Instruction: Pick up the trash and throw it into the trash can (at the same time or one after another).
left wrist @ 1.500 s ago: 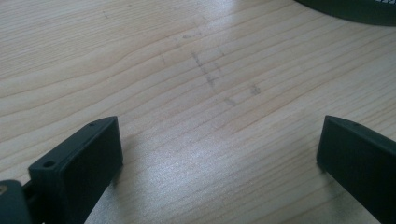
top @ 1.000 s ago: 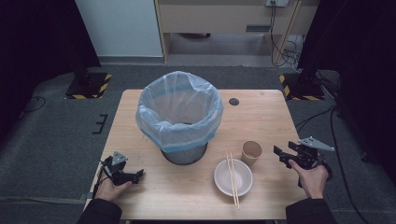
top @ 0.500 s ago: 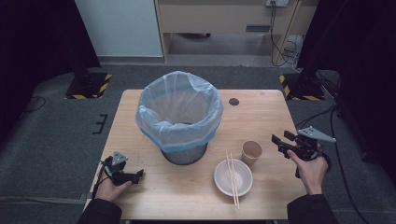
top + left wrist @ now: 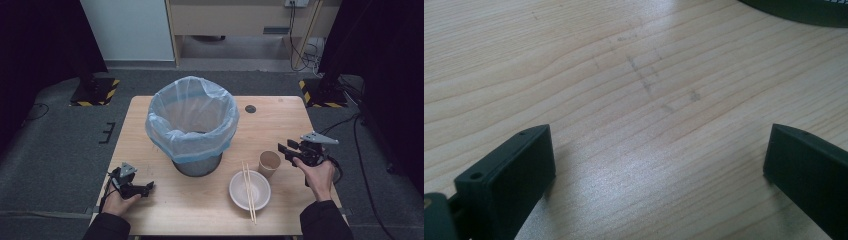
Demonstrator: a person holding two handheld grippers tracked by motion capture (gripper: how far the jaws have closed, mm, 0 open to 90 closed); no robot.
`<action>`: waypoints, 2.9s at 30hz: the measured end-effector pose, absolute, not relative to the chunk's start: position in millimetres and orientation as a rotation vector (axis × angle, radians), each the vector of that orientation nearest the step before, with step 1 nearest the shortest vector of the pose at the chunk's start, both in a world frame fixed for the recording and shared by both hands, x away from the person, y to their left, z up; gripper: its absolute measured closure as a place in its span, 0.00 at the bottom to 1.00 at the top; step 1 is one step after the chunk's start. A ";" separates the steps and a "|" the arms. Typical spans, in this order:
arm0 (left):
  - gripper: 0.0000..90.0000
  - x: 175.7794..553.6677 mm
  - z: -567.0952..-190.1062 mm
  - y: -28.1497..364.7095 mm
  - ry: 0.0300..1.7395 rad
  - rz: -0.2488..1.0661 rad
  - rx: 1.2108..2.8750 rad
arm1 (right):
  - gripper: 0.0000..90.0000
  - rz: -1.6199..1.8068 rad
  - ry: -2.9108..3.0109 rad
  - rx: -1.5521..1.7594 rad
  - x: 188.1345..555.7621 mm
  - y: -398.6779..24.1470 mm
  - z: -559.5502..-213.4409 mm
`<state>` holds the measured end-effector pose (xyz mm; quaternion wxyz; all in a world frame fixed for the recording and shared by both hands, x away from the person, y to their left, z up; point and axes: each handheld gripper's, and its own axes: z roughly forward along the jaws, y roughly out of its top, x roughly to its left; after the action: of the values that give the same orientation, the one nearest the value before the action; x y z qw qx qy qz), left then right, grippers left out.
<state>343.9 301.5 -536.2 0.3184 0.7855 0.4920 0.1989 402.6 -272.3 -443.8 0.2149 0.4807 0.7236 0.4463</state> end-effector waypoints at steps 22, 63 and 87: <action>0.00 344.0 -536.2 300.2 1.290 0.521 2.068 | 0.83 1.148 2.232 1.399 407.0 -256.7 -472.8; 0.00 344.6 -536.2 298.5 1.280 0.518 2.073 | 0.92 1.480 1.760 1.430 392.9 -282.8 -425.4; 0.00 344.8 -536.3 297.3 1.281 0.519 2.071 | 0.92 1.685 1.545 1.297 377.4 -288.2 -378.2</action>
<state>344.8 297.3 -536.3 0.3202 0.7879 0.4876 0.1976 377.4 -288.2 -378.2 0.2537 0.4773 0.5685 0.6201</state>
